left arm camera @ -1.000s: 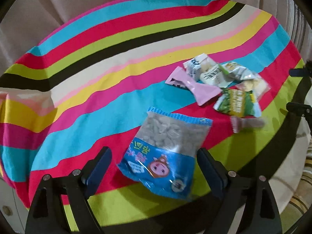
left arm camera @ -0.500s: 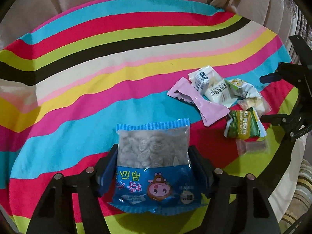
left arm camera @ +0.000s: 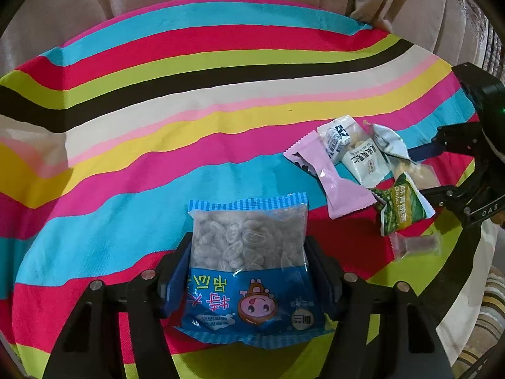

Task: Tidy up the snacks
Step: 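Grasp the blue pig-printed seed bag with the left tool while the right tool grasps the clear cookie packet, then carry both packets over the white box and open both tools to drop them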

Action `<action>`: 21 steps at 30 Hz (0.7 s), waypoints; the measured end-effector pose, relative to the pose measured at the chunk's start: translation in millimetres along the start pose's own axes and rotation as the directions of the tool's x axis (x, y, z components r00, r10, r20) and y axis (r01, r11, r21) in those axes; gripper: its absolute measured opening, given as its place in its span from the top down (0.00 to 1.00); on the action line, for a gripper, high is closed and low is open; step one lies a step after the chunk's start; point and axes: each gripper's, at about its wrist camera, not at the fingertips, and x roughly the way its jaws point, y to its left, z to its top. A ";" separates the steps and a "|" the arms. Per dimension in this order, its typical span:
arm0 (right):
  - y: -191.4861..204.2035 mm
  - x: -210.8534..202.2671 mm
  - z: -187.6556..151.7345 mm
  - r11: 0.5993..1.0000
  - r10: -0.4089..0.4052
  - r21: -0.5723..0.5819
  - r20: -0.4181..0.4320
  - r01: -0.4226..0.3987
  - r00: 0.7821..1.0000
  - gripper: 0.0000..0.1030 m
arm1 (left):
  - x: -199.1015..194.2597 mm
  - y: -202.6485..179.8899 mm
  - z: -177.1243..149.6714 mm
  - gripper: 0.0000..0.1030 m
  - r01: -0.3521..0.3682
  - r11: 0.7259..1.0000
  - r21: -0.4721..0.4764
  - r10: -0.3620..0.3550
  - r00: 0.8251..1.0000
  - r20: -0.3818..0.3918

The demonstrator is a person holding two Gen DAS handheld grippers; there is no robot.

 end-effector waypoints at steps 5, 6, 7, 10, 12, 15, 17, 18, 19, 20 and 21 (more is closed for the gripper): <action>5.8 -8.1 -8.2 0.997 -0.039 0.074 0.025 0.037 0.999 0.50 | -5.6 0.3 -3.6 0.38 -0.002 1.000 -0.028 0.002 1.000 -0.014; 6.2 -10.4 -12.3 0.995 -0.048 0.094 0.035 0.045 0.998 0.54 | -7.1 0.2 -4.6 0.38 -0.004 0.999 -0.032 0.004 1.000 -0.016; 6.7 -12.2 -15.9 0.992 -0.059 0.117 0.043 0.053 0.997 0.59 | -8.4 -0.1 -5.6 0.38 -0.007 0.999 -0.036 0.006 1.000 -0.021; 11.7 -23.9 -30.6 0.981 -0.092 0.174 0.054 0.081 0.994 0.62 | -12.9 -2.5 -9.6 0.39 -0.014 0.999 -0.046 0.013 0.999 -0.032; 11.2 -27.8 -38.4 0.974 -0.113 0.204 0.058 0.099 0.992 0.62 | -16.1 -3.6 -12.0 0.39 -0.018 0.998 -0.055 0.015 0.999 -0.040; 11.9 -33.3 -49.6 0.959 -0.144 0.255 0.055 0.126 0.988 0.62 | -22.1 -3.7 -16.4 0.40 -0.011 0.996 -0.083 0.007 0.999 -0.050; 13.3 -37.7 -58.0 0.948 -0.165 0.284 0.050 0.144 0.985 0.62 | -26.0 -5.6 -19.7 0.40 -0.007 0.995 -0.097 0.002 0.998 -0.055; 14.3 -39.6 -61.8 0.944 -0.172 0.295 0.049 0.150 0.984 0.62 | -27.8 -5.2 -22.9 0.40 -0.008 0.995 -0.099 0.002 0.998 -0.056; 15.7 -41.6 -65.9 0.939 -0.178 0.305 0.047 0.156 0.983 0.62 | -29.5 -5.4 -24.4 0.40 -0.010 0.995 -0.102 0.004 0.998 -0.056; 17.4 -43.6 -70.0 0.937 -0.184 0.311 0.044 0.161 0.982 0.62 | -32.6 -5.9 -26.3 0.40 -0.012 0.994 -0.106 0.007 0.998 -0.055; 19.1 -46.1 -74.3 0.933 -0.191 0.319 0.040 0.168 0.981 0.62 | -37.5 -5.9 -29.5 0.40 -0.015 0.994 -0.112 0.010 0.999 -0.051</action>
